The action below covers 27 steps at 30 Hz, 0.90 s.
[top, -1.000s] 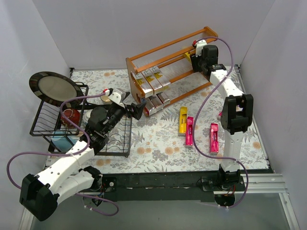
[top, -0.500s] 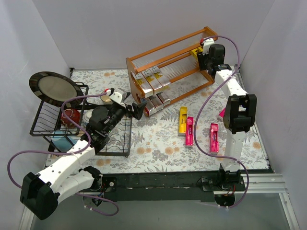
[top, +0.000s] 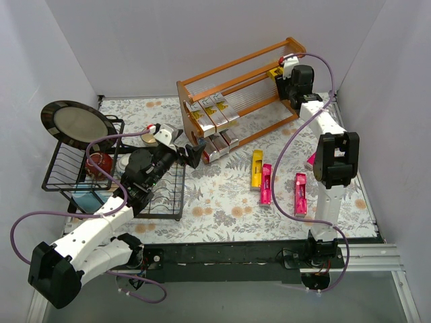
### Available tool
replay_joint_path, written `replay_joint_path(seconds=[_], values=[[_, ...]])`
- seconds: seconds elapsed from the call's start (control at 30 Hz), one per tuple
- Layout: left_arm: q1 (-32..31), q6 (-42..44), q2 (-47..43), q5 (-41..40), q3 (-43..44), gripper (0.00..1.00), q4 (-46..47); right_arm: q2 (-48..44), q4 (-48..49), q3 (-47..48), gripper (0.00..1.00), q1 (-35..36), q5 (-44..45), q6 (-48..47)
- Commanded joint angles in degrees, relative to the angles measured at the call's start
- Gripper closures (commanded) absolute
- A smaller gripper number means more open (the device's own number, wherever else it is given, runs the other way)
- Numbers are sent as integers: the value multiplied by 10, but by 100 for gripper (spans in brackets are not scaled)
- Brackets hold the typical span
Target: Place and organize the toothpastes onto the shelf
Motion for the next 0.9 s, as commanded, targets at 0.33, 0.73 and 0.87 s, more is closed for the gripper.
replay_joint_path(seconds=[0.33,0.73,0.87], values=[[-1,10,-7,-8,1,2,1,-85,48,-30,36,1,-26,10],[-2,11,-5,-6,1,2,1,-60,47,-37,34,2,-35,-43],[-2,10,-1,-5,0,2,1,-50,51,-36,34,2,-29,-54]])
